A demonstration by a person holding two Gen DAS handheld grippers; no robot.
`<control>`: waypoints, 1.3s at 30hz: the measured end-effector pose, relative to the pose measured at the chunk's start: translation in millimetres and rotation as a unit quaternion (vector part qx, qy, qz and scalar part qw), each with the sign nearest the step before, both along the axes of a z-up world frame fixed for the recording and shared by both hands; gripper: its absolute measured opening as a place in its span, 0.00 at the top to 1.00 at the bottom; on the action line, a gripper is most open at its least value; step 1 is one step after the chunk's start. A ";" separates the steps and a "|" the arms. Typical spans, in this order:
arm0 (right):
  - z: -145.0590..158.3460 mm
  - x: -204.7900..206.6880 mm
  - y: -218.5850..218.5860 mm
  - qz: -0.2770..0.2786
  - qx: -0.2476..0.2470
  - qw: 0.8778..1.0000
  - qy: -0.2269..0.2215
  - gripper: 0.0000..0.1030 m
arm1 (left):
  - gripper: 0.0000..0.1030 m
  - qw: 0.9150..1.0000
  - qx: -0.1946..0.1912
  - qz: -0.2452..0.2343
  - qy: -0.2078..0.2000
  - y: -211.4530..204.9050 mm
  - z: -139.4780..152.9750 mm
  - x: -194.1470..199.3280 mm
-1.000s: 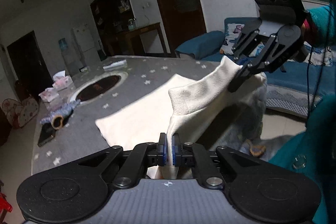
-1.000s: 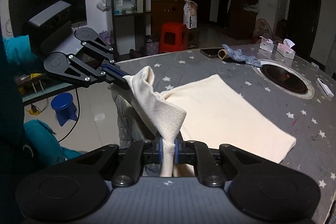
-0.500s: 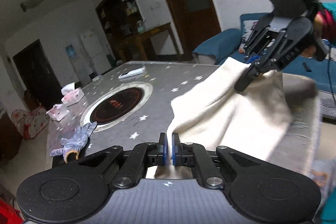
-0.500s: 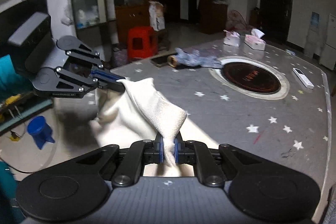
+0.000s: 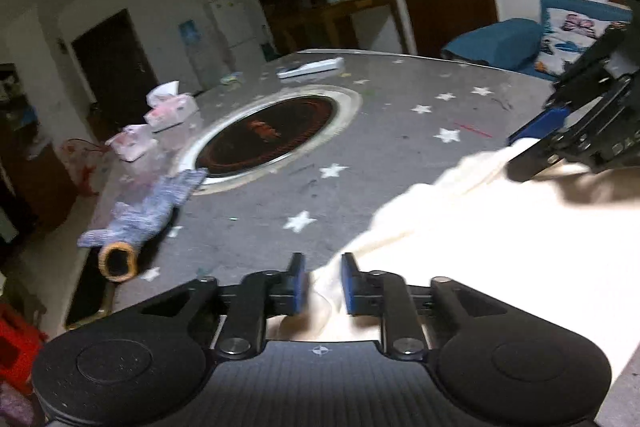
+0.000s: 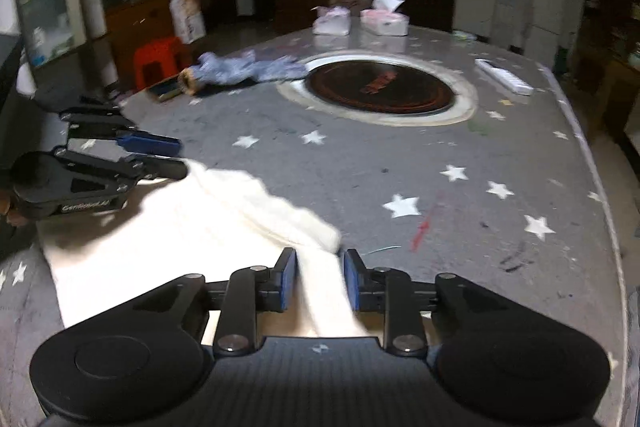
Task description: Fold clothes
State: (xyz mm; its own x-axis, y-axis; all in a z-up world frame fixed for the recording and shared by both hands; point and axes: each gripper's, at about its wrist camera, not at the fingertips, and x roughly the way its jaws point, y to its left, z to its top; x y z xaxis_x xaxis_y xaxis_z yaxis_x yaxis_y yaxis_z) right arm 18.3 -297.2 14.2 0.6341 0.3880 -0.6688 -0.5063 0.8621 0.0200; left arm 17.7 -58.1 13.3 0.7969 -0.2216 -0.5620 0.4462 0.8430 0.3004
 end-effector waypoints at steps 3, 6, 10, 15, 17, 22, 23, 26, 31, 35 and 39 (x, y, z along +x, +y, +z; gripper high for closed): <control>8.6 -7.5 -11.3 -0.017 0.014 1.000 0.000 0.76 | 0.77 1.000 -0.010 0.027 0.000 11.0 7.5 -4.9; 19.5 -23.2 -17.1 -0.017 0.028 0.999 -0.008 0.76 | 0.77 0.999 -0.039 0.038 0.005 23.7 18.8 -25.4; 24.6 -51.2 -20.6 0.001 0.037 0.999 -0.004 0.74 | 0.76 0.997 -0.072 0.036 0.017 34.5 29.2 -60.4; 11.2 -65.3 -21.7 -0.004 0.025 1.000 0.009 0.74 | 0.71 0.994 -0.097 0.038 0.045 37.1 25.3 -82.7; 3.9 -58.6 -27.1 -0.022 0.042 0.998 0.028 0.72 | 0.72 0.993 -0.098 0.042 0.058 37.4 18.5 -80.7; -0.5 -46.4 -31.6 -0.034 0.053 0.998 0.022 0.70 | 0.73 0.986 -0.133 0.047 0.089 47.2 6.8 -72.8; -1.5 -43.9 -31.8 -0.035 0.053 0.998 0.021 0.69 | 0.73 0.984 -0.142 0.047 0.094 49.9 6.0 -71.8; -5.6 -40.1 -32.5 -0.035 0.061 0.997 0.018 0.68 | 0.75 0.978 -0.166 0.049 0.113 57.4 4.8 -72.2; -6.6 -51.2 -29.8 -0.013 0.040 0.999 0.003 0.67 | 0.76 0.977 -0.172 0.042 0.121 60.2 5.1 -85.3; -5.2 -64.5 -29.1 0.000 0.036 0.999 0.005 0.66 | 0.76 0.976 -0.173 0.035 0.126 61.8 5.9 -101.6; -3.9 -77.7 -25.2 0.006 0.029 1.000 0.002 0.60 | 0.76 0.976 -0.173 0.033 0.130 63.6 7.2 -114.1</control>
